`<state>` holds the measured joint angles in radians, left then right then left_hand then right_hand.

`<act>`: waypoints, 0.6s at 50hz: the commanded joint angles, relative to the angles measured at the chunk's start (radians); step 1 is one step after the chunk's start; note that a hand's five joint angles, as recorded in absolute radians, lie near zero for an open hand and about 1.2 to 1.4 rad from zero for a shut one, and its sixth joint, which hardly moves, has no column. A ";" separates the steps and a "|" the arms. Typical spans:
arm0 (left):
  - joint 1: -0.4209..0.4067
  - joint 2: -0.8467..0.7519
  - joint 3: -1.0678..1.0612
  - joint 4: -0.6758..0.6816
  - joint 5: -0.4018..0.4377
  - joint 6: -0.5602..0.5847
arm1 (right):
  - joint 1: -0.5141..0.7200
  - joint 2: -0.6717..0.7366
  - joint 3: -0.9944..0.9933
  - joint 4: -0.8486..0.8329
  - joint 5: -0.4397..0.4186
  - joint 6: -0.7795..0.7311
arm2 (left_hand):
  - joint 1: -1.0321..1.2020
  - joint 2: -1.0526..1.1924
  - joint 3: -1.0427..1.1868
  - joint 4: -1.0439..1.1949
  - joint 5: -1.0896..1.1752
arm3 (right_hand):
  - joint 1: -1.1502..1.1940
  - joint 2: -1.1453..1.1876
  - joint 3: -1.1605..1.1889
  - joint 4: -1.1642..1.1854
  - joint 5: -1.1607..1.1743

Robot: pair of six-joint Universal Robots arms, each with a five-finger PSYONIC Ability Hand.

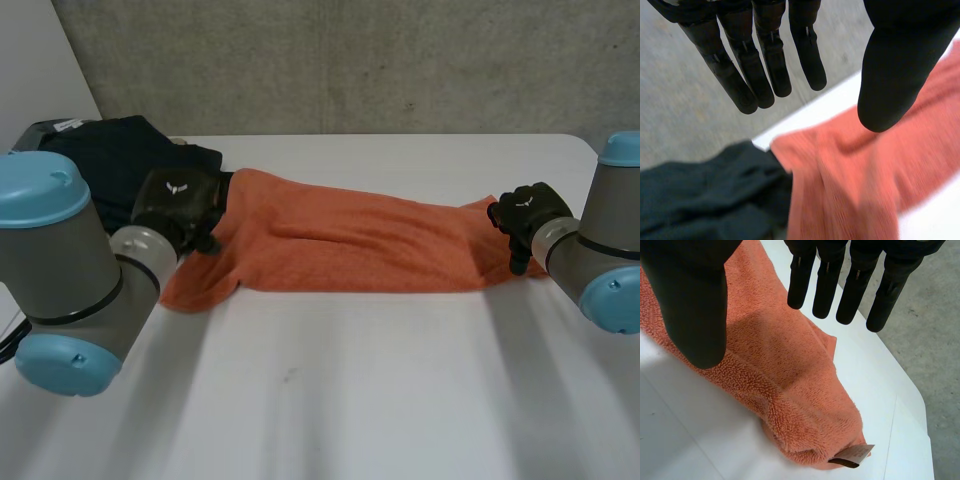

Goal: Fold the laundry.

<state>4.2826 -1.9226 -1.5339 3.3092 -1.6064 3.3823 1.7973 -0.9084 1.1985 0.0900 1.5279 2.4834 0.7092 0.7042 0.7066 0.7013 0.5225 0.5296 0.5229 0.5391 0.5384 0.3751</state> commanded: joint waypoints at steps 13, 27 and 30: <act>0.074 -0.265 0.129 -0.146 0.062 0.107 | -0.007 0.009 0.049 -0.026 -0.006 0.002 | -0.061 -0.056 -0.059 -0.053 -0.049 | 0.106 0.113 0.096 0.097 0.086; 0.054 -0.358 0.250 -0.209 0.050 0.112 | -0.012 0.040 0.072 -0.111 -0.002 0.000 | 0.686 0.691 0.689 0.694 0.698 | 0.363 0.370 0.354 0.355 0.343; 0.051 -0.319 0.242 -0.203 0.014 0.106 | -0.024 0.045 0.072 -0.125 -0.006 0.000 | 0.687 0.692 0.690 0.695 0.699 | 0.864 0.871 0.854 0.855 0.844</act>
<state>4.3438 -2.2814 -1.2862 3.1014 -1.5532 3.4937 1.7868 -0.8732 1.2713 -0.0123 1.5234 2.4833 1.1504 1.1256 1.1115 1.1141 0.9341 0.8057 0.7946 0.7906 0.7853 0.6165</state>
